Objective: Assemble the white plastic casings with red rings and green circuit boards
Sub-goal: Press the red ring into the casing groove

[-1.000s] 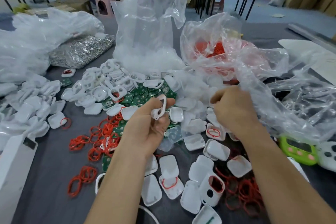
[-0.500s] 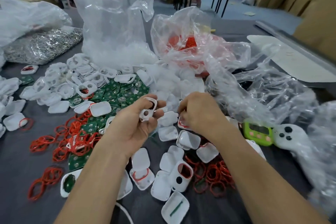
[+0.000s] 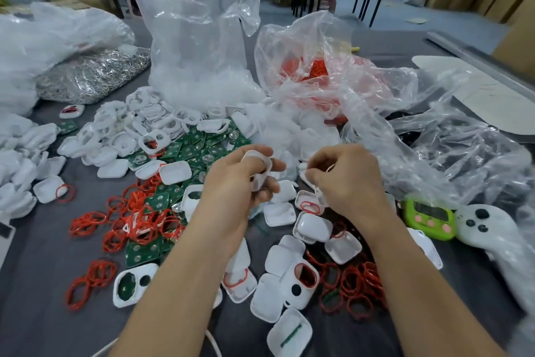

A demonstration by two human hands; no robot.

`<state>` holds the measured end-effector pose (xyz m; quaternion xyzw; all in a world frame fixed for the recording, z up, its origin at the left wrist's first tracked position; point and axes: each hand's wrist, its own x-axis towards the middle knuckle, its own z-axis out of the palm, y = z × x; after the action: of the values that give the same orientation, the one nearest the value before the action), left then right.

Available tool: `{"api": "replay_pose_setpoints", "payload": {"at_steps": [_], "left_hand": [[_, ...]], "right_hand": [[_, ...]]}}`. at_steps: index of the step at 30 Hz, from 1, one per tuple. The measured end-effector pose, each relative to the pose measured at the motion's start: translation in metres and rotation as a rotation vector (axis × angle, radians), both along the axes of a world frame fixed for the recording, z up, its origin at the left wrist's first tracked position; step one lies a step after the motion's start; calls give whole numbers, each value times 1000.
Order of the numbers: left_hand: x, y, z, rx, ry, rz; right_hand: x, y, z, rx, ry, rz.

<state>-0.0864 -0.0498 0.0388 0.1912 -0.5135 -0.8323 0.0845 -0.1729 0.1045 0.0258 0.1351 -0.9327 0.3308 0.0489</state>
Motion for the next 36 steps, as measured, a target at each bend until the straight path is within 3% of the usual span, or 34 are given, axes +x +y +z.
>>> {"api": "replay_pose_setpoints", "payload": {"at_steps": [3,8,12,18,25,29,36], "left_hand": [[1,32,16,-14,71,-86],[-9,89,16,517,94,-39],[-5,104,2,530,161,-93],[8,80,-19,551,225,-201],[7,15,-26,560,301,-263],[7,-26,-24,398,238,-300],[-7,-35,-10,157,51,24]], "right_hand": [[7,4,-4,-245,-7,3],[18,6,-7,-462,-170,98],[21,18,-12,-714,-258,170],[6,15,-17,-504,-27,30],[8,12,-20,-510,-49,42],[11,10,-20,-516,-48,49],[15,-2,-22,-493,-66,90]]}}
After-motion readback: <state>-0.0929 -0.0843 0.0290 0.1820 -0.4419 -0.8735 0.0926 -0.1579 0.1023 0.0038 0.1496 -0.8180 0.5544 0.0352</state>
